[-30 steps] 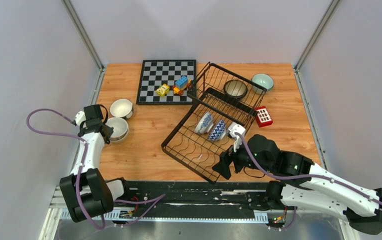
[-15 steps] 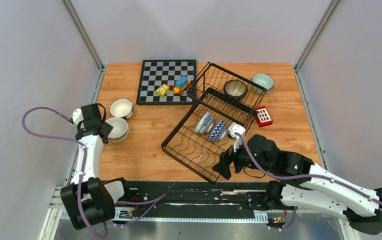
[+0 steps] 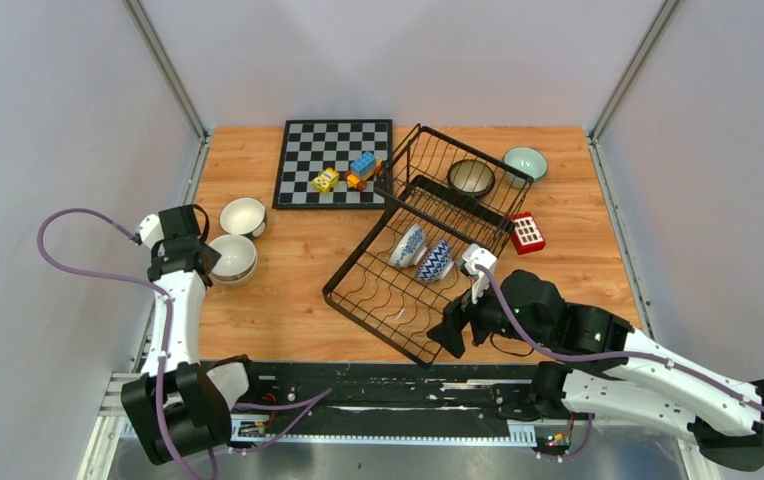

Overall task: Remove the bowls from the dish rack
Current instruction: Place the bowl with the bowl, then pick up the bowl from the dish rack.

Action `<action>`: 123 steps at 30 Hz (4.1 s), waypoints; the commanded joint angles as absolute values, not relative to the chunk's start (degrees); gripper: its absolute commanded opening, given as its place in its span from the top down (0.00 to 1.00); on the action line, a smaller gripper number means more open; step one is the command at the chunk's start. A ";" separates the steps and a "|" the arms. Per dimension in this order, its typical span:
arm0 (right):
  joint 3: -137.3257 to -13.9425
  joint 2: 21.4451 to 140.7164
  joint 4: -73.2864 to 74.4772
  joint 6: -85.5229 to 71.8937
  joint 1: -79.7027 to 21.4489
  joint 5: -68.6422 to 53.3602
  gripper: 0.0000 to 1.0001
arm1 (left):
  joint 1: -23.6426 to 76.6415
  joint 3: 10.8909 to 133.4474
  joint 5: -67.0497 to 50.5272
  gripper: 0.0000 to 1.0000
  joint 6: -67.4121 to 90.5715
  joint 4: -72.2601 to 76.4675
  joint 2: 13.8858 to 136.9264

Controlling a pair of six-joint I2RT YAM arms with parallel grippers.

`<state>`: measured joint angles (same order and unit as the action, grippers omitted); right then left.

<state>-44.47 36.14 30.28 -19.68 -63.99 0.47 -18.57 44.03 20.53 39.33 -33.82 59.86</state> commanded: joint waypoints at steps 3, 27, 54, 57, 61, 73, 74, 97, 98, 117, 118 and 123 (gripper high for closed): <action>-43.79 35.51 31.49 -19.29 -63.89 2.07 0.11 | -18.89 43.31 18.95 0.52 38.35 -31.68 61.31; -43.25 35.38 31.69 -19.37 -63.89 2.48 0.11 | -18.89 41.27 19.10 0.90 38.24 -27.94 65.09; -43.15 37.21 30.85 -19.58 -63.87 1.60 0.11 | -18.84 33.84 12.44 1.00 41.91 -17.47 57.00; -43.26 37.35 30.85 -19.57 -63.81 1.59 0.11 | -18.87 33.43 11.86 1.00 42.76 -16.79 57.08; -43.12 37.35 30.77 -19.65 -63.89 1.67 0.11 | -18.84 32.62 11.01 1.00 43.45 -16.29 57.26; -43.27 37.44 30.76 -19.70 -63.90 1.52 0.11 | -18.87 33.14 11.32 0.81 42.09 -18.95 55.28; -43.36 37.44 30.76 -19.77 -63.84 1.57 0.11 | -18.89 33.41 11.40 0.77 41.83 -19.38 54.87; -47.23 36.65 35.59 -15.46 -63.90 10.81 0.10 | 10.77 50.01 26.40 0.13 32.21 -23.25 48.62; -47.54 36.87 36.12 -15.45 -63.85 11.73 0.10 | 13.31 51.17 26.23 0.13 31.11 -23.51 49.39; -27.02 24.66 25.18 -32.46 -63.82 34.12 0.09 | 38.99 37.31 -20.60 0.18 21.27 8.44 54.15; -26.32 23.65 24.95 -32.84 -63.85 34.22 0.09 | 40.44 37.75 -20.29 0.18 20.24 9.33 55.09; -23.26 19.81 24.36 -34.58 -63.85 33.85 0.12 | 44.84 37.84 -19.69 0.20 19.58 19.67 63.62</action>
<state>-25.67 21.91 25.98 -31.55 -63.96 31.66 42.48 37.34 -17.04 21.21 6.94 58.26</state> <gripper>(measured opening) 0.888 0.821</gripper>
